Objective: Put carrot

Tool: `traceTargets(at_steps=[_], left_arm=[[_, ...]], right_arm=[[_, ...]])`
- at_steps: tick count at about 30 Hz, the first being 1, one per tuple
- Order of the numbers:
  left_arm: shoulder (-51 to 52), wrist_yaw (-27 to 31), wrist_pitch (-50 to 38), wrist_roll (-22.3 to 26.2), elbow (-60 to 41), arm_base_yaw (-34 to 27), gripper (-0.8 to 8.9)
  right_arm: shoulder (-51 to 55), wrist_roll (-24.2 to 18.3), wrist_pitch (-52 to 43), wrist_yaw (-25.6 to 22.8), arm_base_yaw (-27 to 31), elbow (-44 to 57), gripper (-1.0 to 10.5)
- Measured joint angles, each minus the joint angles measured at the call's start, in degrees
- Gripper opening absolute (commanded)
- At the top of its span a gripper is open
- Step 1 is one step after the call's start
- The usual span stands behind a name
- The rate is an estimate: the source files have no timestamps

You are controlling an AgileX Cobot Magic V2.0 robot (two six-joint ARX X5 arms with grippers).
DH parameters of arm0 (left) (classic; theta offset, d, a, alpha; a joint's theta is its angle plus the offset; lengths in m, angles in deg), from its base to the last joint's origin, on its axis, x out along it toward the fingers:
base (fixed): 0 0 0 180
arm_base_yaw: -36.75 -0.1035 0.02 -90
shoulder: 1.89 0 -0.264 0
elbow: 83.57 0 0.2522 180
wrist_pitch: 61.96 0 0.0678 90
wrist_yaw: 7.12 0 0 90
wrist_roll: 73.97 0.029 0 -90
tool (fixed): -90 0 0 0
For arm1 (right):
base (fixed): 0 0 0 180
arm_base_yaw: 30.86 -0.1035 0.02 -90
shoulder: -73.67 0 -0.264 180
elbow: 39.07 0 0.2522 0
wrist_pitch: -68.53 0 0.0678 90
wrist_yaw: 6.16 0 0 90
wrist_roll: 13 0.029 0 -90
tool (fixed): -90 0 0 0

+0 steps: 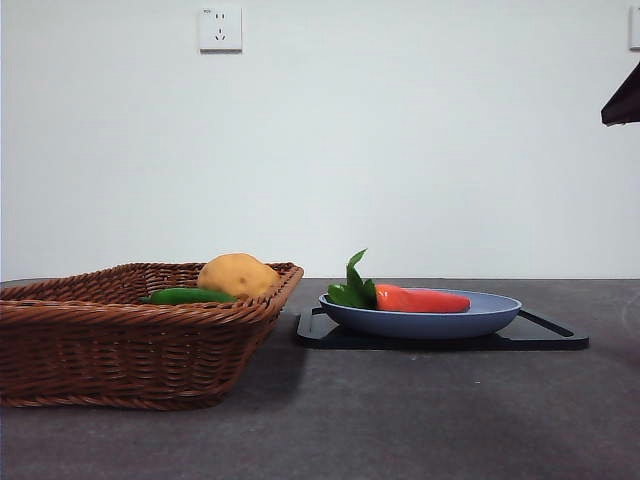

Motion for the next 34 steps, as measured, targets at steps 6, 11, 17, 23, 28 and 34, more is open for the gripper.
traceTargets(at_steps=[6, 11, 17, 23, 28, 34], left_arm=[[-0.02, -0.31, -0.31, 0.07, -8.11, -1.81, 0.08], [-0.02, -2.54, -6.93, 0.00, -15.41, -1.81, 0.08], [-0.02, -4.79, -11.41, -0.44, -20.44, -1.81, 0.08], [1.73, -5.84, -12.04, -0.79, -22.18, -1.81, 0.08], [1.92, -6.34, -10.60, -1.97, -22.18, -1.81, 0.08], [1.90, -6.36, -10.62, -2.16, -22.18, -1.81, 0.08]], right_arm=[[0.00, 0.00, 0.02, -0.02, 0.02, 0.00, 0.1], [0.00, 0.00, 0.00, -0.02, 0.00, 0.00, 0.1], [0.00, 0.00, 0.00, 0.00, 0.00, 0.00, 0.1], [0.00, 0.00, 0.02, -0.02, 0.00, 0.00, 0.1], [0.00, 0.02, 0.00, 0.00, 0.02, 0.00, 0.1], [0.00, 0.02, 0.00, -0.02, 0.02, 0.00, 0.1]])
